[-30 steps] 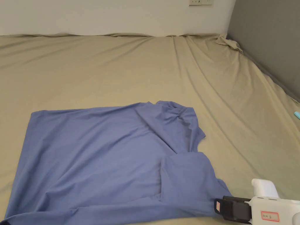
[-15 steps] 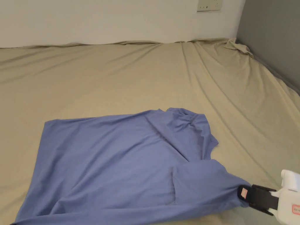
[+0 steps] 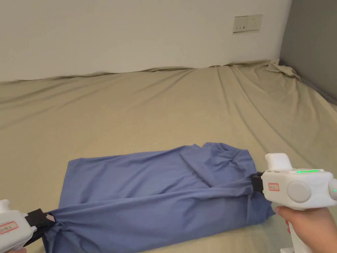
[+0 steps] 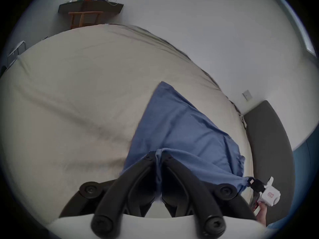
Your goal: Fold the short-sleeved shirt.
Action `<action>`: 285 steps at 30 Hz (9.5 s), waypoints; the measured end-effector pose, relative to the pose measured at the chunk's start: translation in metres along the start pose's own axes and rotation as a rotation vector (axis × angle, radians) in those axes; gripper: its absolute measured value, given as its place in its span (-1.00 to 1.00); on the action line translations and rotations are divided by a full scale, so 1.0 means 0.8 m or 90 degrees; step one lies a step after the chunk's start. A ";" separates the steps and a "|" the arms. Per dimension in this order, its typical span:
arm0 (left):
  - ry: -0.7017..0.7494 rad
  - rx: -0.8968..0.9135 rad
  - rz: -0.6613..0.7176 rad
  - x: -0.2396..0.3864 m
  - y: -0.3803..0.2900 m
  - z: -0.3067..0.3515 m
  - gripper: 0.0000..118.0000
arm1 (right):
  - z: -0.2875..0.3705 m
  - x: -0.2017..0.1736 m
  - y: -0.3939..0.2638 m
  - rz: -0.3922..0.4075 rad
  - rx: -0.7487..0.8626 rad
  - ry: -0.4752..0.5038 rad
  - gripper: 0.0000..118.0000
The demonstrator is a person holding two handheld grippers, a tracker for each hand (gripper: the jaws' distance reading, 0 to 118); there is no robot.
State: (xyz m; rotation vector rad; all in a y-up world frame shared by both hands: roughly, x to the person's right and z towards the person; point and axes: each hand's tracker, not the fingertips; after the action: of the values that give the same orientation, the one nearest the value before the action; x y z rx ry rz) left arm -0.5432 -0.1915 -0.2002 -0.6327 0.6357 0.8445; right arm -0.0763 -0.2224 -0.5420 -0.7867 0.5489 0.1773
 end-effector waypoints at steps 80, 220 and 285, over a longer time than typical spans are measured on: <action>-0.003 -0.088 -0.278 -0.004 -0.044 0.038 -0.86 | 0.101 0.034 -0.037 0.012 -0.090 0.094 -0.78; -0.066 -0.143 -0.210 -0.146 -0.082 0.162 -0.88 | 0.236 0.003 -0.173 0.226 -0.233 -0.019 -0.94; -0.275 -0.308 -0.044 -0.174 -0.119 0.001 -0.80 | 0.306 -0.100 -0.150 0.002 0.087 0.555 -0.92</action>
State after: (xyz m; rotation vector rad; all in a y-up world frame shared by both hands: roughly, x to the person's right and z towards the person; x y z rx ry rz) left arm -0.5354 -0.3051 -0.0759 -0.8672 0.0105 1.0404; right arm -0.0040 -0.1281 -0.2842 -0.7075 1.3678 -0.2187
